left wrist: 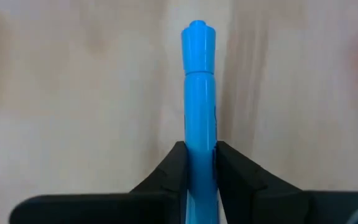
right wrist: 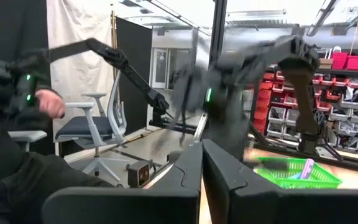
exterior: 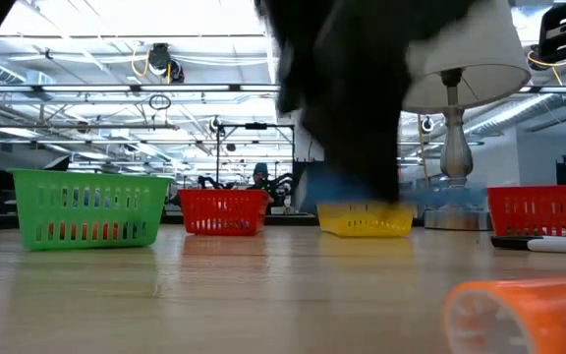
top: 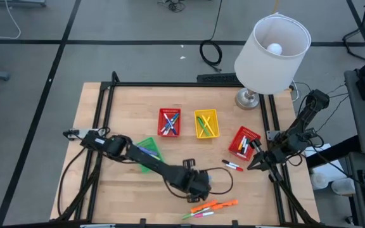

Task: Pick & Place Markers
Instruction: Put the light blue highlighter into the green bin

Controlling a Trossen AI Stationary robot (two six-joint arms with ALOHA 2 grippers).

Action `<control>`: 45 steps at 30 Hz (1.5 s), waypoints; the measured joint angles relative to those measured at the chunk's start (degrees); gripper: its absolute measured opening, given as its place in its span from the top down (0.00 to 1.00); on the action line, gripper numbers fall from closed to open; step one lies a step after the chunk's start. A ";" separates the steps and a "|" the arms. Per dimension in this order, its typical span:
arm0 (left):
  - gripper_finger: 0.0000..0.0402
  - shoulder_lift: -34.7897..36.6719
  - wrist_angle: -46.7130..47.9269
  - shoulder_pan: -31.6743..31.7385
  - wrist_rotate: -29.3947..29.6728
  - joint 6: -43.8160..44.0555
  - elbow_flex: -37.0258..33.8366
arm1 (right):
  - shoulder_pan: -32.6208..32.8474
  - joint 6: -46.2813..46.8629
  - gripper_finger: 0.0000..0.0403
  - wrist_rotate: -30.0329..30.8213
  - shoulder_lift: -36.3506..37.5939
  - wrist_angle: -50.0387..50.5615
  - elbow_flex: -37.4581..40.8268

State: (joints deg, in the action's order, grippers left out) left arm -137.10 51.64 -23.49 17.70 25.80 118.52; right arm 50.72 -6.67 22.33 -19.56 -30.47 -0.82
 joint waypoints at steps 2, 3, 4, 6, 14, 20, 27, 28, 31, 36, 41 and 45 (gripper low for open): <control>0.85 2.95 2.50 -0.23 2.59 0.55 0.25 | 0.00 0.07 1.00 -0.03 0.00 -0.02 0.00; 0.85 4.19 4.14 -0.48 4.24 0.98 0.29 | 0.00 0.12 1.00 0.01 0.01 0.05 0.00; 0.85 5.39 5.82 -0.59 5.29 1.39 0.39 | 0.00 0.15 1.00 -0.05 0.01 0.10 0.00; 0.85 8.02 10.80 -1.26 7.50 2.33 0.24 | 0.00 0.37 1.00 -0.07 -0.03 0.12 0.00; 0.85 17.55 39.73 -2.14 12.72 12.34 0.26 | 0.00 0.71 1.00 -0.08 0.01 0.40 -0.01; 0.85 21.88 38.91 -3.78 12.00 1.61 -1.64 | 0.00 1.48 1.00 -0.11 0.00 0.85 0.00; 0.85 28.77 38.68 -1.48 9.00 1.81 -15.19 | 0.00 1.79 1.00 -0.10 -0.51 0.69 -0.02; 0.85 30.44 38.72 -1.21 8.32 2.21 -18.05 | 0.00 2.21 1.00 -0.13 -0.53 0.75 0.00; 0.85 36.10 38.16 -0.90 6.97 4.17 -27.07 | 0.00 3.00 1.00 -0.14 -0.64 0.80 -0.01; 0.85 46.94 38.40 -4.31 4.72 4.36 -36.79 | 0.01 3.00 1.00 -0.12 -0.77 1.00 -0.01; 0.85 53.13 38.04 -6.96 -0.11 0.53 -43.03 | 0.00 3.00 1.00 -0.09 -0.75 1.21 0.00; 0.85 52.84 32.32 -7.36 -0.65 -6.42 -46.76 | 0.00 3.00 1.00 -0.06 -0.75 1.21 0.00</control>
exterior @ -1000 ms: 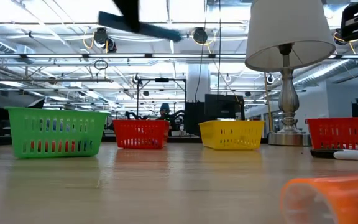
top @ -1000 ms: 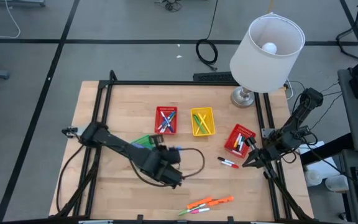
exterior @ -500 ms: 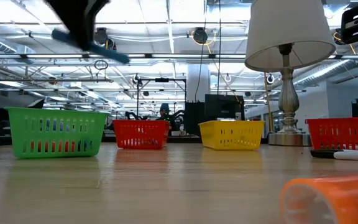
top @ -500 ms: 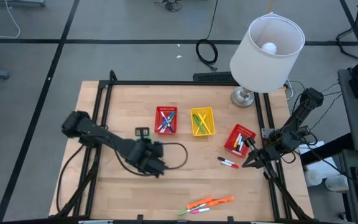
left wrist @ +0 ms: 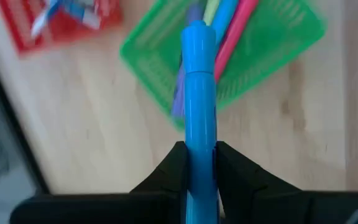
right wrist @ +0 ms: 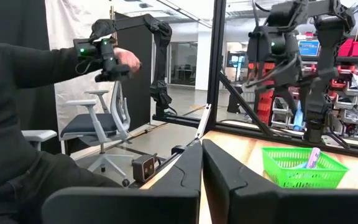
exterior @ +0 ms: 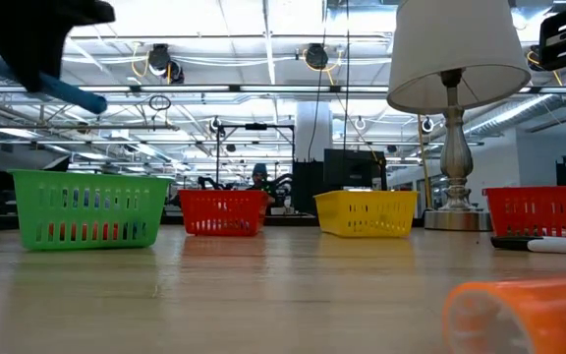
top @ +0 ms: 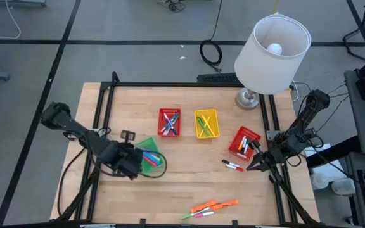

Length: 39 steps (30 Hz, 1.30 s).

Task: Pick & Place Markers
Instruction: Put the light blue highlighter into the green bin

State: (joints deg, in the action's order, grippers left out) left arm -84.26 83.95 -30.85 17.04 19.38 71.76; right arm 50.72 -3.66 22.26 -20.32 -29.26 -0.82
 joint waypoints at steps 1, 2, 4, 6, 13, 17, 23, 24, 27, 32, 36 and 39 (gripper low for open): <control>0.85 0.10 -2.16 0.29 0.10 -2.52 -0.89 | 0.00 0.00 1.00 0.02 0.00 0.00 0.00; 0.85 0.12 -4.21 0.64 0.39 -5.40 -1.86 | 0.00 0.00 1.00 0.02 0.00 0.00 0.00; 0.85 0.01 -8.15 1.52 0.59 -10.08 -3.83 | 0.00 0.00 1.00 0.03 0.00 0.00 0.00; 0.85 0.04 -11.15 2.53 0.92 -12.99 -5.31 | 0.00 0.07 1.00 0.04 0.00 0.00 0.00; 0.85 -2.17 -16.14 5.14 0.94 -21.00 -7.43 | 0.00 1.47 1.00 0.06 0.00 -0.02 0.00; 0.85 -6.22 -16.40 5.86 0.57 -25.92 -7.47 | 0.00 1.40 1.00 0.06 -0.02 0.00 0.00; 0.85 -11.26 -17.07 6.45 0.79 -30.89 -7.43 | 0.00 1.31 1.00 0.06 0.00 0.34 0.00; 0.85 -11.56 -17.08 6.47 0.82 -31.27 -7.42 | 0.00 1.31 1.00 0.06 -0.02 0.45 0.00; 0.85 -12.17 -17.24 6.49 1.08 -31.83 -7.42 | 0.01 1.29 1.00 0.07 0.00 0.85 -0.01; 0.78 -12.16 -17.08 6.50 3.23 -29.69 -6.76 | 0.00 1.29 1.00 0.00 -0.02 0.91 0.00; 0.59 -12.14 -17.06 6.45 4.23 -28.39 -4.06 | 0.01 1.42 1.00 0.00 -0.02 0.87 0.00; 0.49 -12.14 -16.18 6.45 6.30 -26.52 -1.24 | 0.02 1.44 1.00 -0.02 -0.02 0.87 -0.02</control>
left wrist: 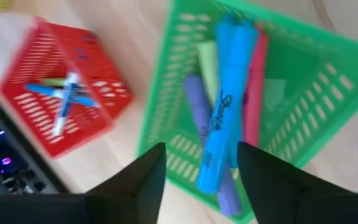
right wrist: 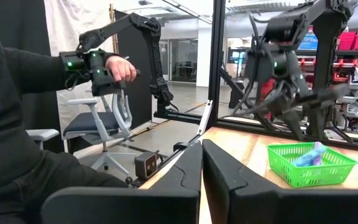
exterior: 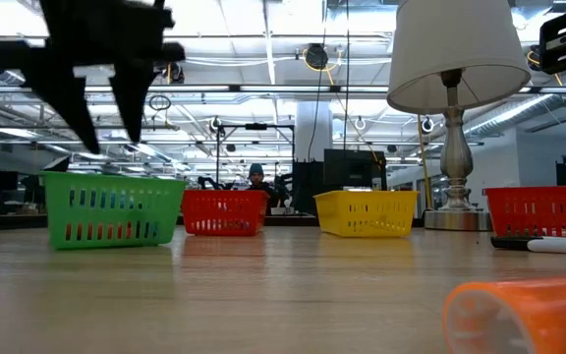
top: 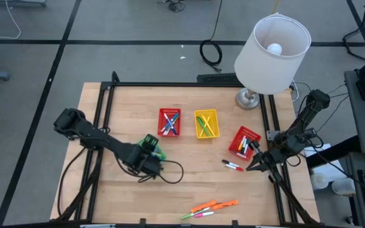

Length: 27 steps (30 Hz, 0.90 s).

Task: Pick & Place Markers
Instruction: Put the light blue highlighter into the green bin, then put the right orange highlighter into the green bin

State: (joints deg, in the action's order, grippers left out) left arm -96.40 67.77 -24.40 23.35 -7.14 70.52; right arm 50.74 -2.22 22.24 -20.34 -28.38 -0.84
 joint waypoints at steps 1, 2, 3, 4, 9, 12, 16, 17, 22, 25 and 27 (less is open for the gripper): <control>0.47 0.00 1.03 0.00 0.45 0.18 1.17 | 0.00 0.04 1.00 0.00 0.00 -0.01 0.02; 0.46 0.00 2.63 0.00 0.86 0.21 2.50 | -0.02 0.28 1.00 0.00 0.00 -0.02 0.02; 0.46 -0.02 4.70 -0.04 1.45 0.92 4.02 | 0.00 0.68 1.00 0.00 0.00 -0.02 0.02; 0.47 -0.02 7.03 -0.09 2.36 2.63 5.68 | 0.00 1.17 1.00 -0.02 0.00 -0.02 0.02; 0.65 4.97 10.98 -0.21 2.20 7.62 11.49 | 0.01 3.53 1.00 -1.86 -0.07 1.07 0.00; 0.85 15.06 2.05 -0.41 1.76 3.48 8.46 | 0.01 4.94 1.00 -3.05 -0.95 1.89 0.00; 0.97 33.19 -19.41 3.19 0.24 0.18 -3.95 | 0.01 4.76 1.00 -3.01 -2.84 1.72 0.02; 0.96 37.52 -24.63 4.38 0.25 0.21 -8.08 | 0.01 4.72 1.00 -2.99 -3.33 1.71 0.02; 0.99 53.68 -45.88 10.62 3.42 7.95 -25.65 | 0.01 3.67 1.00 -2.97 -4.63 1.68 0.01; 0.98 59.87 -49.58 12.82 4.24 9.50 -31.94 | -0.02 1.32 1.00 -2.86 -4.68 1.65 0.02; 0.99 63.28 -52.76 13.49 3.82 10.68 -35.55 | -0.02 -0.68 1.00 -2.80 -4.66 1.24 0.02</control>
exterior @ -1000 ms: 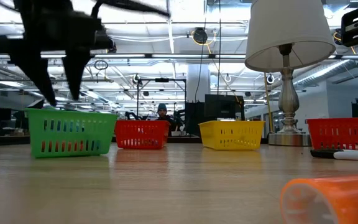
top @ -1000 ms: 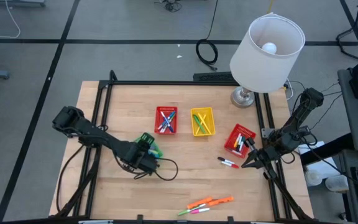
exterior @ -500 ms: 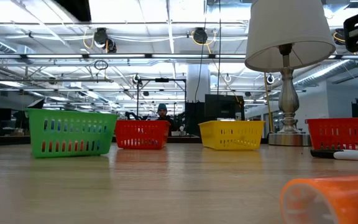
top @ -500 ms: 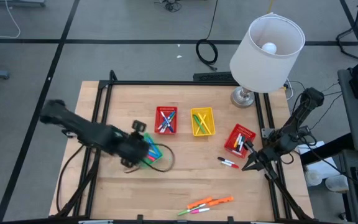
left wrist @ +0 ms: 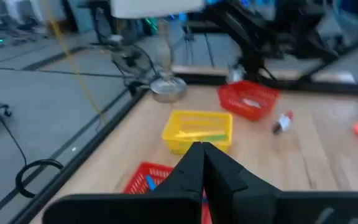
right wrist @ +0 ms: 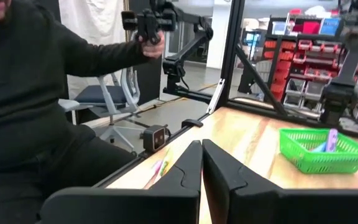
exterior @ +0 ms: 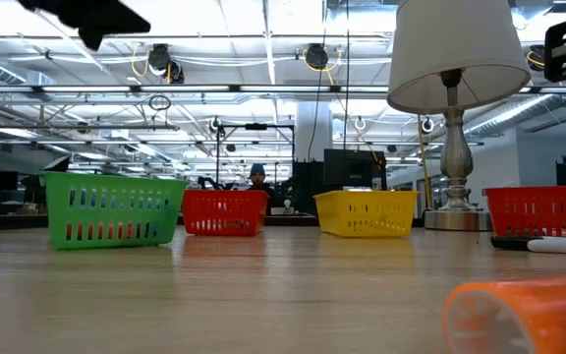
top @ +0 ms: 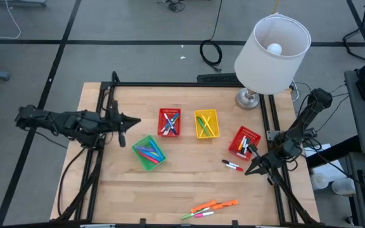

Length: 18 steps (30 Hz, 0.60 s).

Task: Pick & Place Markers
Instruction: Put the right orange highlighter into the green bin

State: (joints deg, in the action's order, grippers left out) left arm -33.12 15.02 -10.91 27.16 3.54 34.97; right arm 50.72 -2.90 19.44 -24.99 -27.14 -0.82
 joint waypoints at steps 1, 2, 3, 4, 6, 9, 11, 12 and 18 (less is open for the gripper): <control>0.99 1.23 -1.66 0.27 0.15 0.40 -1.62 | 0.00 -0.76 1.00 0.00 0.02 -0.37 0.00; 0.99 2.26 -3.04 0.49 0.36 1.09 -3.05 | 0.00 -1.13 1.00 0.02 0.00 -0.81 0.00; 0.99 3.15 -4.04 0.71 0.33 1.63 -4.25 | 0.00 -1.31 1.00 0.04 0.00 -1.16 0.00; 0.99 3.88 -4.75 0.92 0.30 2.29 -5.31 | 0.00 -1.44 1.00 0.07 0.00 -1.34 0.00; 0.99 4.90 -6.31 1.37 0.53 3.18 -7.43 | 0.00 -1.42 1.00 0.08 0.02 -1.35 0.00; 0.99 5.98 -10.19 1.08 3.82 4.13 -11.92 | 0.00 -1.42 1.00 0.09 0.00 -1.42 -0.01; 0.99 6.92 -15.18 0.37 6.54 4.17 -14.93 | 0.00 -2.13 1.00 0.11 0.00 -2.30 0.00; 0.99 7.59 -16.93 -0.09 7.41 4.12 -16.09 | 0.00 -2.65 1.00 0.11 0.00 -2.70 0.00; 0.99 9.68 -28.14 -4.79 13.63 -3.09 -20.26 | -0.02 -4.26 1.00 0.01 0.02 -5.83 0.00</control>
State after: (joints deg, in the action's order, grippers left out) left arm -23.44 -13.13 -15.70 40.79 0.45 14.71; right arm 50.70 -7.16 19.45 -24.97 -32.97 -0.82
